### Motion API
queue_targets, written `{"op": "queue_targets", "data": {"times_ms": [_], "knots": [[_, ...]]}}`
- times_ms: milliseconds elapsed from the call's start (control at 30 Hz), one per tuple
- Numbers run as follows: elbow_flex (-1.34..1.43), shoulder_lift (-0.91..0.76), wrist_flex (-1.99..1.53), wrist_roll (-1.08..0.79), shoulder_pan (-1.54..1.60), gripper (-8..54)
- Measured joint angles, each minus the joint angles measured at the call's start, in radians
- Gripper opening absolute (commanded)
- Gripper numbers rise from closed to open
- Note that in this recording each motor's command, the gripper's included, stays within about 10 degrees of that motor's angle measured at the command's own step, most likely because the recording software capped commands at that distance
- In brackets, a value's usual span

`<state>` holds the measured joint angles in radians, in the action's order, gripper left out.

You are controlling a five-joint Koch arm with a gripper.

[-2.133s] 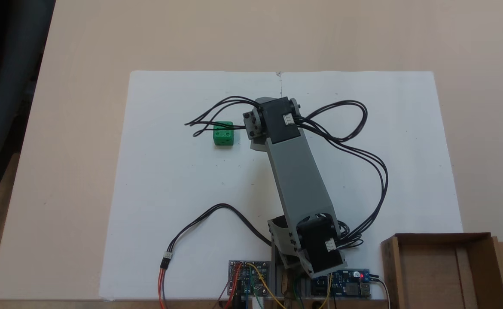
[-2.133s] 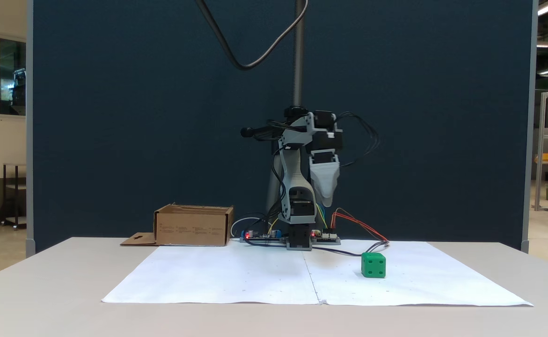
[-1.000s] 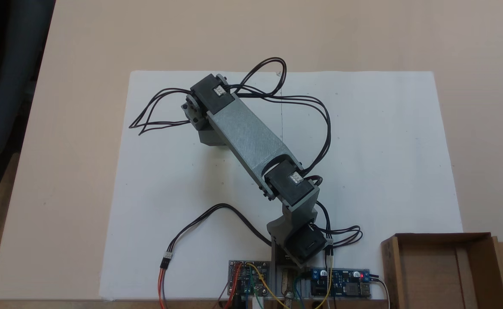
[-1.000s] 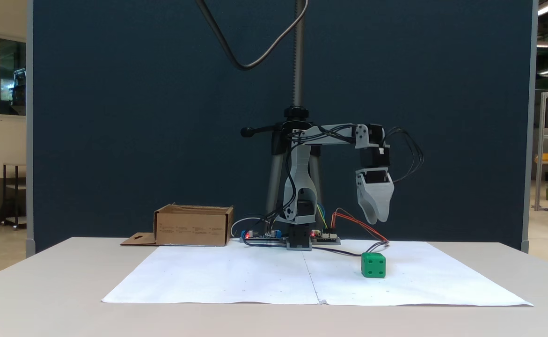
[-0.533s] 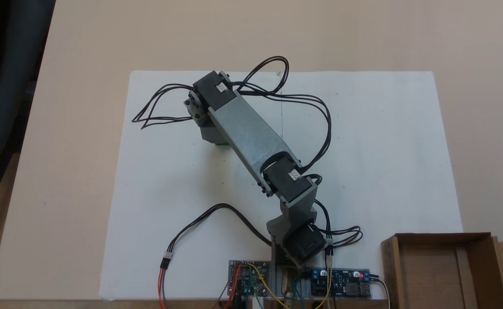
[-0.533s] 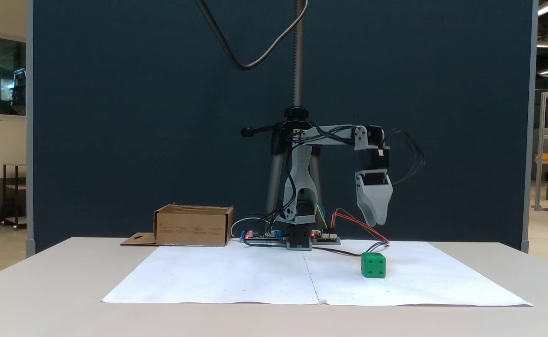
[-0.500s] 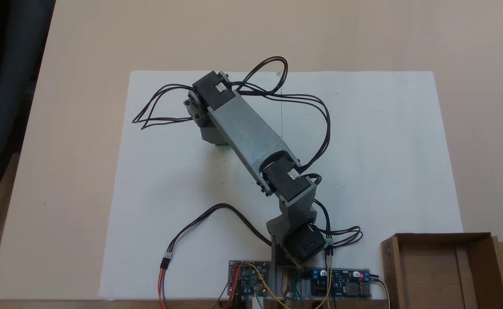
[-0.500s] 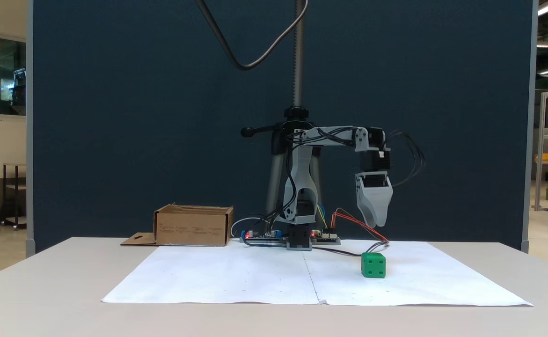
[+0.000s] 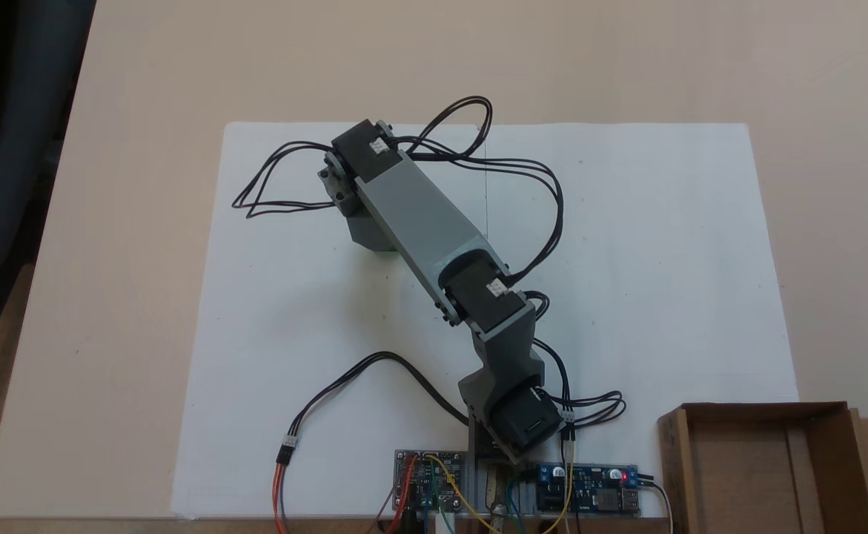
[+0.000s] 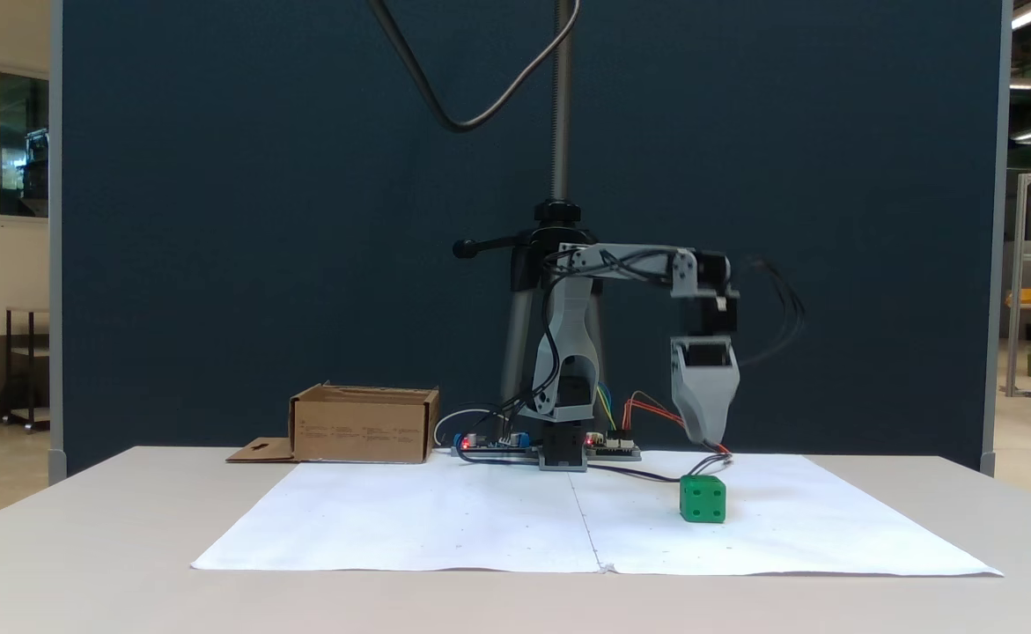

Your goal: Grasp a green dice and put it in the bin.

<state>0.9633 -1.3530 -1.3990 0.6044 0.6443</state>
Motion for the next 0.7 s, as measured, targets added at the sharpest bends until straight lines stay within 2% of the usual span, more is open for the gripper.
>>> {"op": "queue_targets", "data": {"times_ms": [700], "knots": [[-0.003, 0.130, 0.041, 0.000, -0.031, 43.4]]}}
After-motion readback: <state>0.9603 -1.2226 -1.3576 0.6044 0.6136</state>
